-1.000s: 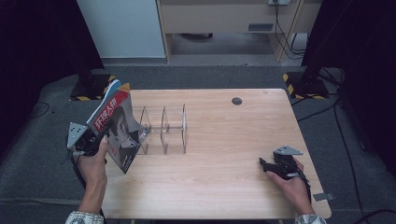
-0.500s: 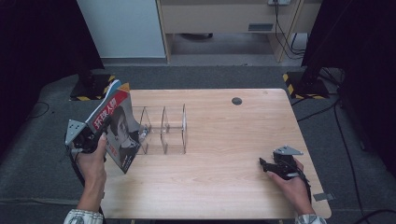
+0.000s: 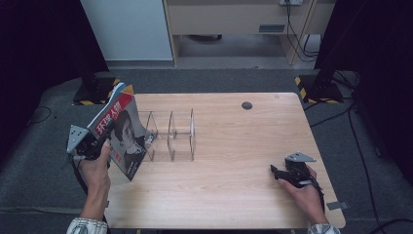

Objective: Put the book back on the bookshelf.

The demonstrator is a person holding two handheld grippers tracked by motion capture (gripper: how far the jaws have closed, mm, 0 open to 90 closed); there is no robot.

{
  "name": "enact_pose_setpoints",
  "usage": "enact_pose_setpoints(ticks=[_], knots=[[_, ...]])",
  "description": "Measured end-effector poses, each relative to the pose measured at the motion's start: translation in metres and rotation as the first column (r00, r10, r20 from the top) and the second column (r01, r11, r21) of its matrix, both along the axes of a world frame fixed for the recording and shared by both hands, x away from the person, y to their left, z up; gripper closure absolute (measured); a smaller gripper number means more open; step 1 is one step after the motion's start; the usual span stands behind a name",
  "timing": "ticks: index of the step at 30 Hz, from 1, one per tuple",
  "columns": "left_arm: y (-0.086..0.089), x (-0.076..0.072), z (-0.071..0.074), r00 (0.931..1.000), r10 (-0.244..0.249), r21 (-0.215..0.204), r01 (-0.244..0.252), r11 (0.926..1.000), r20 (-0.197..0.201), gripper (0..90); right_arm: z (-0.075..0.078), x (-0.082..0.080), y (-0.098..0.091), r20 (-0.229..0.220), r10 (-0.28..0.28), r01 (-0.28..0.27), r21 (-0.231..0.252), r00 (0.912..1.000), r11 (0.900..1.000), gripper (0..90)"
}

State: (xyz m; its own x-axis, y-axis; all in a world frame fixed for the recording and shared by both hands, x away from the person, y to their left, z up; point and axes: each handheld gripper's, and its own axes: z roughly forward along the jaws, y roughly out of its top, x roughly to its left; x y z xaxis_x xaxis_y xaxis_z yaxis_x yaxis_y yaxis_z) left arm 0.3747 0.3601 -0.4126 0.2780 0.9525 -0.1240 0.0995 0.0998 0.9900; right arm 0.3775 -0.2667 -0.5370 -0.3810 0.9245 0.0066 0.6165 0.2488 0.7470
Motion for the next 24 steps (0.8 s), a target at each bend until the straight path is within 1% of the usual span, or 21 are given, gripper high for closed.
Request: enact_pose_setpoints(ticks=[2, 9, 11, 16, 17, 18, 19, 20, 23, 24], knots=[[-0.0005, -0.0002, 0.0002, 1.0, 0.004, -0.001, -0.004, 1.0, -0.003, 86.0, 0.0, 0.0, 0.0, 0.0, 0.0, 0.0, 0.0, 1.0, 1.0, 32.5], [-0.004, -0.0003, 0.0005, 0.9998, 0.013, 0.021, -0.013, 0.9997, -0.012, 85.2, 0.0, 0.0, 0.0, 0.0, 0.0, 0.0, 0.0, 1.0, 1.0, 32.5], [-0.0035, -0.0003, 0.0001, 0.9997, 0.011, 0.019, -0.011, 0.9998, -0.02, 82.6, 0.0, 0.0, -0.0001, 0.001, 0.001, -0.001, -0.001, 1.0, 1.0, 32.5], [-0.0045, -0.0028, -0.0013, 0.9995, 0.027, 0.05, -0.026, 0.9984, -0.017, 70.4, 0.0, -0.0001, 0.0, 0.0, 0.002, -0.002, 0.0, 1.0, 1.0, 32.4], [-0.0045, -0.0028, -0.0013, 0.9995, 0.027, 0.05, -0.026, 0.9984, -0.017, 67.4, 0.0, -0.0001, 0.0, 0.0, 0.002, -0.002, 0.0, 1.0, 1.0, 32.4], [-0.0048, -0.0033, -0.0017, 0.9995, 0.027, 0.052, -0.026, 0.9983, -0.017, 67.4, 0.0, -0.0002, 0.0, 0.0, 0.002, -0.002, 0.0, 1.0, 1.0, 32.5], [-0.005, -0.0039, -0.0022, 0.9995, 0.028, 0.053, -0.027, 0.9983, -0.018, 59.9, 0.0, -0.0002, 0.0, 0.0, 0.002, -0.002, 0.0, 1.0, 1.0, 32.4], [-0.0051, -0.0043, -0.0027, 0.9994, 0.027, 0.054, -0.026, 0.9982, -0.02, 59.9, 0.0, -0.0002, 0.0, 0.0, 0.002, -0.002, 0.0, 1.0, 1.0, 32.4], [-0.0045, -0.0054, -0.0034, 0.9991, 0.036, 0.052, -0.035, 0.998, -0.024, 49.0, 0.0, -0.0002, 0.0, 0.0, 0.002, -0.002, 0.0, 1.0, 1.0, 32.4], [-0.0038, -0.0064, -0.0032, 0.9991, 0.036, 0.051, -0.035, 0.9981, -0.024, 43.9, 0.0, -0.0002, 0.0, 0.0, 0.003, -0.003, 0.0, 1.0, 1.0, 32.4]])
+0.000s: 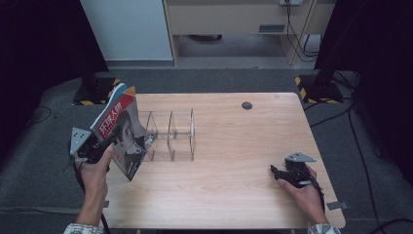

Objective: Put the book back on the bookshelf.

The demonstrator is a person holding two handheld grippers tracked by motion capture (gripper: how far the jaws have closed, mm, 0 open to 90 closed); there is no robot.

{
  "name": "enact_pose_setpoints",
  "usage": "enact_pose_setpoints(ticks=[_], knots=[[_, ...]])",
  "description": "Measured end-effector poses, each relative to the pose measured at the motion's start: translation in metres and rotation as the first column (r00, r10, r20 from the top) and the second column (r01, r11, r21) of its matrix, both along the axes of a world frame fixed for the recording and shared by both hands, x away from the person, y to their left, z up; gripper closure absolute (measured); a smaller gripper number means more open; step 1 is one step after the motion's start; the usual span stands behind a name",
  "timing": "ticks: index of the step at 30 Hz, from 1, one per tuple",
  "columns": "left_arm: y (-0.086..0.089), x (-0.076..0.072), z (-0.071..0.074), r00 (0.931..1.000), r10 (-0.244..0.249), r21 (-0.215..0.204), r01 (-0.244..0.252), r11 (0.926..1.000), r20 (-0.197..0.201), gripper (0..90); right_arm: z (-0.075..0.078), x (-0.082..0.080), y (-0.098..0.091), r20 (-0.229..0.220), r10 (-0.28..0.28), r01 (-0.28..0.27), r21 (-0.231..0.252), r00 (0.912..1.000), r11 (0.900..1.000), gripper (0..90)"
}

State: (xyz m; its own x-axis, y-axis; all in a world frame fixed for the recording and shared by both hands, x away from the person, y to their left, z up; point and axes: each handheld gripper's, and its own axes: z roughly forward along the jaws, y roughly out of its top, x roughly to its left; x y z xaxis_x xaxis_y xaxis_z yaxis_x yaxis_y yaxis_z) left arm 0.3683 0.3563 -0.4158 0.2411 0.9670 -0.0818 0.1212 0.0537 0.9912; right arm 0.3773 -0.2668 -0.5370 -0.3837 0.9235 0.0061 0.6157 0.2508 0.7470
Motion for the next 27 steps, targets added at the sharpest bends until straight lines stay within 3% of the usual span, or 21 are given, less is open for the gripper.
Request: enact_pose_setpoints(ticks=[9, 13, 18, 27], knots=[[-0.002, -0.007, -0.001, 0.9997, -0.015, 0.021, 0.015, 0.9997, -0.017, 25.7, 0.0, 0.0, 0.0, -0.001, 0.002, -0.002, -0.001, 1.0, 1.0, 32.4], [-0.003, -0.009, -0.002, 0.9994, -0.024, 0.022, 0.025, 0.9995, -0.026, 22.6, 0.0, 0.0, 0.0, -0.001, 0.002, -0.002, -0.002, 1.0, 1.0, 32.3], [-0.007, -0.013, -0.004, 0.9982, -0.042, 0.064, 0.044, 0.997, -0.044, 19.7, 0.0, 0.0, 0.0, -0.001, 0.002, -0.002, -0.002, 1.0, 1.0, 32.3], [-0.01, -0.023, -0.012, 0.9941, -0.06, 0.067, 0.066, 0.9956, -0.09, 10.4, 0.0, 0.0, 0.0, 0.001, 0.003, -0.003, 0.001, 1.0, 1.0, 32.2]])
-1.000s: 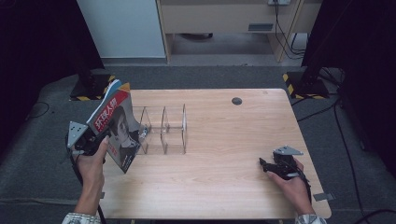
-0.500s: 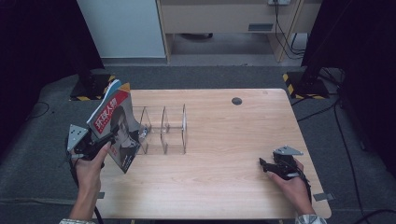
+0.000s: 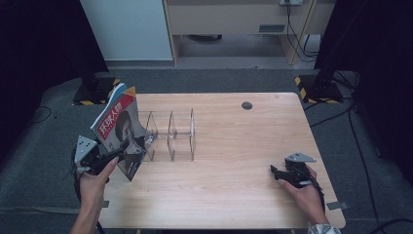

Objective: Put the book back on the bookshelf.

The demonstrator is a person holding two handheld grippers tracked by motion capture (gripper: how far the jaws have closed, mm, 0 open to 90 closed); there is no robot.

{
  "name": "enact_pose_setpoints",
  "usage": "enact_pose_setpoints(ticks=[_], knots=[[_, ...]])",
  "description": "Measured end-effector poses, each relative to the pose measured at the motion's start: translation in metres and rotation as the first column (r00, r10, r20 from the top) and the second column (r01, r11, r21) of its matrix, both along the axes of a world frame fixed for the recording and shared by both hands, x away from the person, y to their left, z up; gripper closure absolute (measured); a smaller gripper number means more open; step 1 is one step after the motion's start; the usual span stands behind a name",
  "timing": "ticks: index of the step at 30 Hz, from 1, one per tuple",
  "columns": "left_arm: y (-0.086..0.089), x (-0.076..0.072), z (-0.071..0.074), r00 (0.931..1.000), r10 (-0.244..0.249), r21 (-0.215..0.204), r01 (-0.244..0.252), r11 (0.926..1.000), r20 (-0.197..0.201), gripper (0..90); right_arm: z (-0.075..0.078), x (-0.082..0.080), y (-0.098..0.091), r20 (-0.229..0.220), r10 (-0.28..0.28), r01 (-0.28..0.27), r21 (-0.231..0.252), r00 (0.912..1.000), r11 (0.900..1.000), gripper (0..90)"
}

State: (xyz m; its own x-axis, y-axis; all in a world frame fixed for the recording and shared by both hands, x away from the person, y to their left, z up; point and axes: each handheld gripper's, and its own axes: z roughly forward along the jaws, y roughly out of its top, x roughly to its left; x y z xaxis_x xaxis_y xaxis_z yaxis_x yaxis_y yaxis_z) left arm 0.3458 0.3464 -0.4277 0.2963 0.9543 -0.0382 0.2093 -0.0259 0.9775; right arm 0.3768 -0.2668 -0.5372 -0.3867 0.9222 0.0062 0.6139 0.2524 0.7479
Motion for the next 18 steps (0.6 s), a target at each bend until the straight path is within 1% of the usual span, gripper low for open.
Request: enact_pose_setpoints(ticks=[4, 5, 8, 9, 10, 12, 15, 18], knots=[[0.001, -0.002, -0.002, 1.0, 0.007, -0.004, -0.007, 1.0, -0.004, 9.9, 0.0, 0.0, 0.0, 0.0, 0.001, -0.001, 0.0, 1.0, 1.0, 32.1], [0.001, -0.003, -0.003, 0.9999, 0.01, -0.007, -0.01, 0.9999, -0.011, 9.7, 0.0, 0.0, 0.0, 0.0, 0.0, 0.0, 0.0, 1.0, 1.0, 32.1], [0.001, -0.004, -0.006, 0.9998, 0.003, -0.013, -0.003, 0.9999, -0.018, 9.7, 0.0, 0.0, 0.0, 0.0, 0.001, -0.001, 0.0, 1.0, 1.0, 32.0], [0.001, -0.005, -0.008, 0.9998, 0.007, -0.008, -0.007, 0.9999, -0.021, 9.8, 0.0, 0.0, 0.0, 0.001, -0.001, 0.001, 0.001, 1.0, 1.0, 32.0], [0.001, -0.006, -0.01, 0.9997, 0.009, -0.016, -0.009, 0.9998, -0.023, 9.7, 0.0, 0.0, 0.0, 0.0, -0.002, 0.002, 0.001, 1.0, 1.0, 32.0], [0.002, -0.007, -0.011, 0.9996, 0.01, -0.018, -0.011, 0.9998, -0.025, 9.7, 0.0, 0.0, 0.0, 0.001, -0.001, 0.001, 0.001, 1.0, 1.0, 32.0], [0.004, -0.011, -0.017, 0.9992, 0.012, -0.031, -0.013, 0.9994, -0.039, 9.5, 0.0, 0.0, 0.0, 0.0, -0.003, 0.003, 0.002, 1.0, 1.0, 31.9], [0.004, -0.013, -0.019, 0.9986, 0.016, -0.03, -0.018, 0.9994, -0.05, 9.3, 0.0, 0.0, 0.0, 0.0, -0.003, 0.003, 0.002, 1.0, 1.0, 31.9]])
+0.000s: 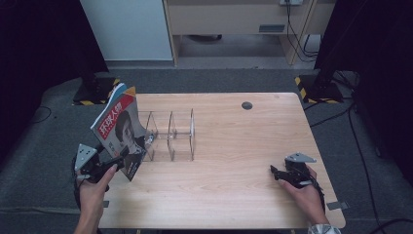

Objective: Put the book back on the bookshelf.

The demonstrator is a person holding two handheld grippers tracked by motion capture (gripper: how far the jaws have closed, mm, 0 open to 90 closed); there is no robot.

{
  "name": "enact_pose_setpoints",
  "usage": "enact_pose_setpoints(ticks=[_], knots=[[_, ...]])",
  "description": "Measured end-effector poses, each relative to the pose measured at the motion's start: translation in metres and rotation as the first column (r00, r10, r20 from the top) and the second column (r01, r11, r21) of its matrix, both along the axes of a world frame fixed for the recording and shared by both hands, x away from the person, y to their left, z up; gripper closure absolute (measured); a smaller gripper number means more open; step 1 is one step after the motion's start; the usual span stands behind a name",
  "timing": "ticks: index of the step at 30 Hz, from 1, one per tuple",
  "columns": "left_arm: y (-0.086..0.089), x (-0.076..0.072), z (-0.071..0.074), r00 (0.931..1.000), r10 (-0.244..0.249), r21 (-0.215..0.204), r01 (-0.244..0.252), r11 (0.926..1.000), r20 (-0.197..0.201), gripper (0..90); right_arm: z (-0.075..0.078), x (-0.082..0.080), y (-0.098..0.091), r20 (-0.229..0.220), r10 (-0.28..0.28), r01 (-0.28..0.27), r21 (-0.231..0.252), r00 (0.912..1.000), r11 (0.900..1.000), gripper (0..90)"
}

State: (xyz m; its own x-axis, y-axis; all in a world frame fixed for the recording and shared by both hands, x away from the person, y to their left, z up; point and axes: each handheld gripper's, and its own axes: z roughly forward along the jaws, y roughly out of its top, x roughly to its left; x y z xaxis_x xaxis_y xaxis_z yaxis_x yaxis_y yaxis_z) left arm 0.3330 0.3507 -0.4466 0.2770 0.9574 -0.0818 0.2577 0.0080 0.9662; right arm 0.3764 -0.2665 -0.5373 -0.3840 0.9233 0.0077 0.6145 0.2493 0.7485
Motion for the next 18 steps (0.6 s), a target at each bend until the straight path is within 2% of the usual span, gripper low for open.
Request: enact_pose_setpoints(ticks=[4, 8, 18], knots=[[0.001, -0.003, -0.003, 0.9999, 0.015, 0.009, -0.015, 0.9998, -0.009, 9.3, 0.0, 0.0, 0.0, 0.0, 0.0, 0.0, 0.0, 1.0, 1.0, 31.9], [-0.002, -0.006, -0.009, 0.9992, 0.003, 0.013, -0.002, 0.9999, -0.041, 9.2, 0.0, 0.0, 0.0, 0.001, 0.005, -0.005, -0.004, 1.0, 1.0, 31.8], [-0.002, -0.012, -0.018, 0.9957, 0.006, 0.019, -0.004, 0.9998, -0.093, 9.1, 0.0, 0.0, 0.0, 0.001, 0.009, -0.009, -0.004, 1.0, 1.0, 31.6]])
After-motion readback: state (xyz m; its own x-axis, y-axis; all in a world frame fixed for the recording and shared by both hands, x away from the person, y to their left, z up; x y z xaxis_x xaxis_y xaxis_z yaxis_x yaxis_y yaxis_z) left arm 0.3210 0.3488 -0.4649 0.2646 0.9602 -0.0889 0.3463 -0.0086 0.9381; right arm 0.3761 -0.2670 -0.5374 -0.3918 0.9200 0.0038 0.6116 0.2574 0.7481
